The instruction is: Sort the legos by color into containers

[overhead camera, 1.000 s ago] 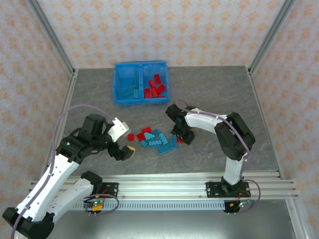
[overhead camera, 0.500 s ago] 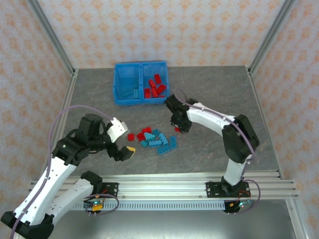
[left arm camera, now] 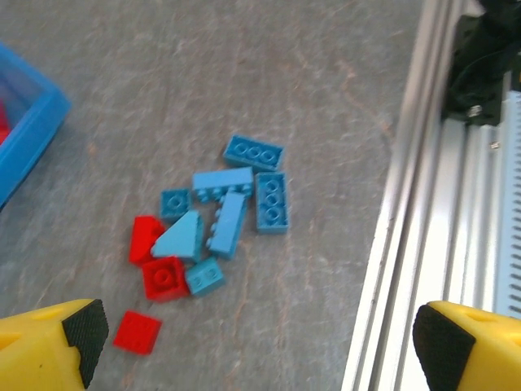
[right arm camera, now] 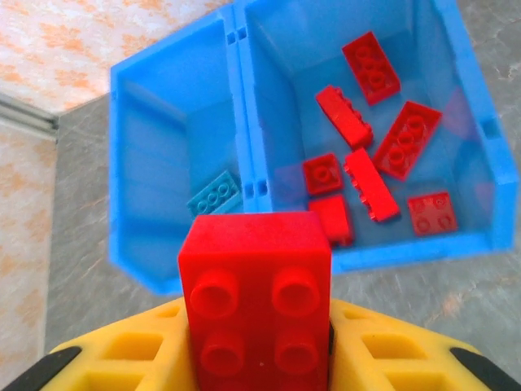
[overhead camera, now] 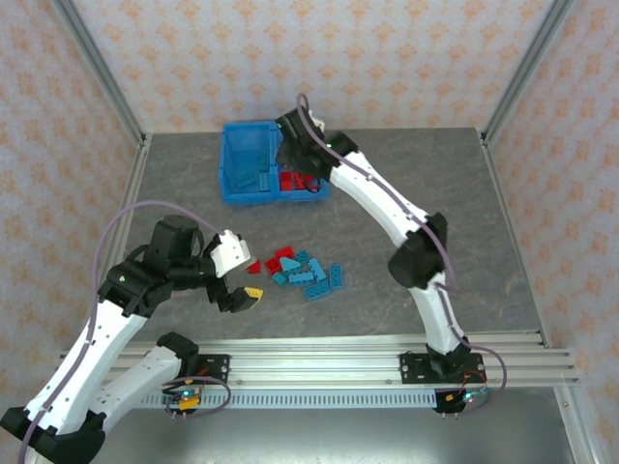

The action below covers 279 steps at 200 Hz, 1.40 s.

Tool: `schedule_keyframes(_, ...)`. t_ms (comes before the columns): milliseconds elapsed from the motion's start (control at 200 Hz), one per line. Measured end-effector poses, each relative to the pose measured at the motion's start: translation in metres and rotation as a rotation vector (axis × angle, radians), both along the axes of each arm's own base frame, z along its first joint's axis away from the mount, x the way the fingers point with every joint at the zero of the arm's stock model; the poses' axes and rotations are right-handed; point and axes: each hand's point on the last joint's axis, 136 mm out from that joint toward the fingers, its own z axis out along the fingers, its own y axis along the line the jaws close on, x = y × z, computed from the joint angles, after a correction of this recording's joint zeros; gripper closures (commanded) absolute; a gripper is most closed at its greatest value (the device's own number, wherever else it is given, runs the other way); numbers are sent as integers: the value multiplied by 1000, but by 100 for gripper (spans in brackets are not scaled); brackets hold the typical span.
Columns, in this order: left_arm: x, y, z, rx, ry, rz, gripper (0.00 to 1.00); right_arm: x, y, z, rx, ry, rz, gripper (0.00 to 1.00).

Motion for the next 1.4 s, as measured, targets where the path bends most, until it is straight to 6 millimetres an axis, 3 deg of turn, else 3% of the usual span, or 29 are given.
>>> schedule_keyframes(80,3,8,0,41,-12,35,0,20,1,-35,-52,24,-15,62)
schedule_keyframes(240,6,17,-1,82,-34,77,0,41,-18,-103,-142,109,-40,62)
schedule_keyframes(345,7,19,-1,88,-36,88,0,53,-21,-124,-131,129,-39,61)
schedule_keyframes(516,9,18,-3,95,-26,89,0,71,-6,-130,-74,92,-20,56)
schedule_keyframes(641,11,18,-5,99,-18,90,0,80,0,-122,-36,48,-26,53)
schedule_keyframes(766,14,19,-7,107,-11,104,0,97,6,-108,44,-11,-39,41)
schedule_keyframes(906,17,19,-6,97,-8,124,0,115,11,-81,139,-87,-53,39)
schedule_keyframes(1041,21,20,-5,81,6,169,0,117,10,-55,178,-122,-55,31)
schedule_keyframes(1201,24,20,-7,50,43,220,0,89,6,-21,194,-79,2,21)
schedule_keyframes(1396,36,20,-14,20,114,319,0,13,-11,46,223,3,159,14)
